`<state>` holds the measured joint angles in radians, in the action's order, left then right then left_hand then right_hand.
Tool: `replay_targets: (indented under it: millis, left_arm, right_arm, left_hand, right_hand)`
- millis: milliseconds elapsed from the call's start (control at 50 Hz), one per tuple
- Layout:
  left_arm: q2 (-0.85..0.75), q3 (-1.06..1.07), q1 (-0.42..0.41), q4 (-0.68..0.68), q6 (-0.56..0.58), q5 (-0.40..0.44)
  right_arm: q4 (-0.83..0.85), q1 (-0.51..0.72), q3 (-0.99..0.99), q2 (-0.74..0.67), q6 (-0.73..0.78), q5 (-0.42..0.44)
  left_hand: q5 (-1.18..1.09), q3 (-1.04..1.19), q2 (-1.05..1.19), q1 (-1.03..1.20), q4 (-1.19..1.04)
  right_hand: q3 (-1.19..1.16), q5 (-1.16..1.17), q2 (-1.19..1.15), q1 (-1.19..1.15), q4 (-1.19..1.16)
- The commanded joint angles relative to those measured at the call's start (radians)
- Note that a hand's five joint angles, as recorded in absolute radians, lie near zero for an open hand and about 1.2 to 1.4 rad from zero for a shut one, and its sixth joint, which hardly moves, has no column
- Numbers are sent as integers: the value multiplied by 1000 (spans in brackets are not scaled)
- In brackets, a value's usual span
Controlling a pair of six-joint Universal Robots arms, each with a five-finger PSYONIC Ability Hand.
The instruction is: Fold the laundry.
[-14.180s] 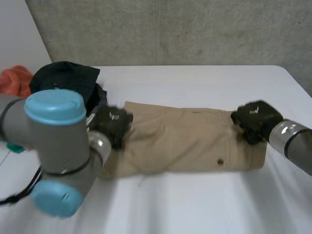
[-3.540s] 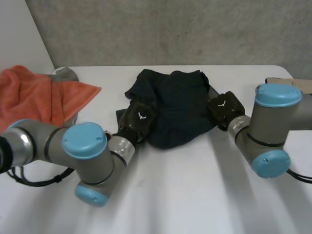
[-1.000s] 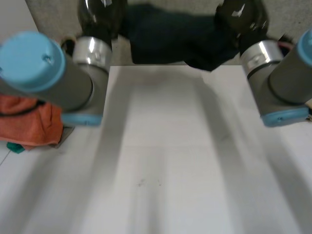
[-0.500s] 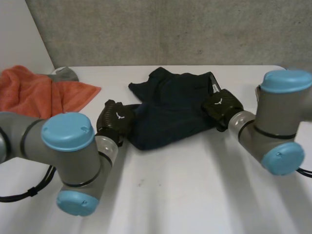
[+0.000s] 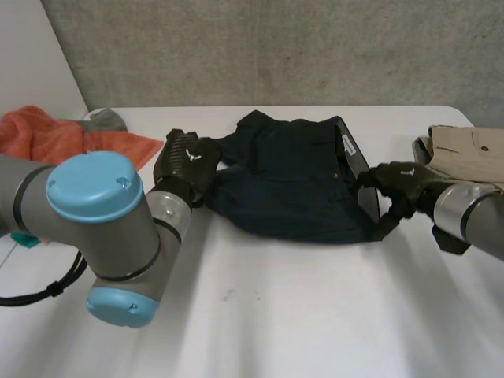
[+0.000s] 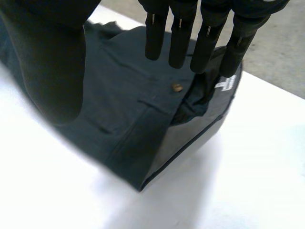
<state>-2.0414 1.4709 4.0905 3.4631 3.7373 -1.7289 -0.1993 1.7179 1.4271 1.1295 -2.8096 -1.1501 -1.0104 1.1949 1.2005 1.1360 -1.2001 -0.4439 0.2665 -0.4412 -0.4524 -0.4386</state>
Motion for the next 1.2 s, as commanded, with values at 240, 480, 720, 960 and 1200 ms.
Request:
replay_targets:
  millis: [240, 480, 720, 960, 1200]
  left_arm:
    - [-25, -158, 7, -76, -62, 26]
    - [-26, -147, 8, -123, -93, 26]
    - [105, 15, -1, -421, -79, 31]
    - [256, 246, -81, -667, -62, 74]
    - [119, 115, -67, -575, -50, 88]
  right_arm:
    - [253, 94, 93, -114, 71, 1]
    - [265, 104, 32, -185, 104, -66]
    - [45, 91, 75, 105, 214, -111]
    - [-490, 92, 165, 239, 596, -164]
    - [-318, 109, 158, 145, 512, -172]
  left_hand:
    - [-211, 201, 196, 260, -196]
    - [-211, 201, 196, 260, -196]
    - [-211, 201, 196, 260, -196]
    - [-211, 201, 196, 260, -196]
    - [-211, 201, 196, 260, -196]
  right_hand:
    - [-251, 254, -254, -243, -257]
    - [-952, 955, -955, -944, -958]
    - [-952, 955, -955, -944, -958]
    - [-952, 955, -955, -944, -958]
    - [-952, 955, -955, -944, -958]
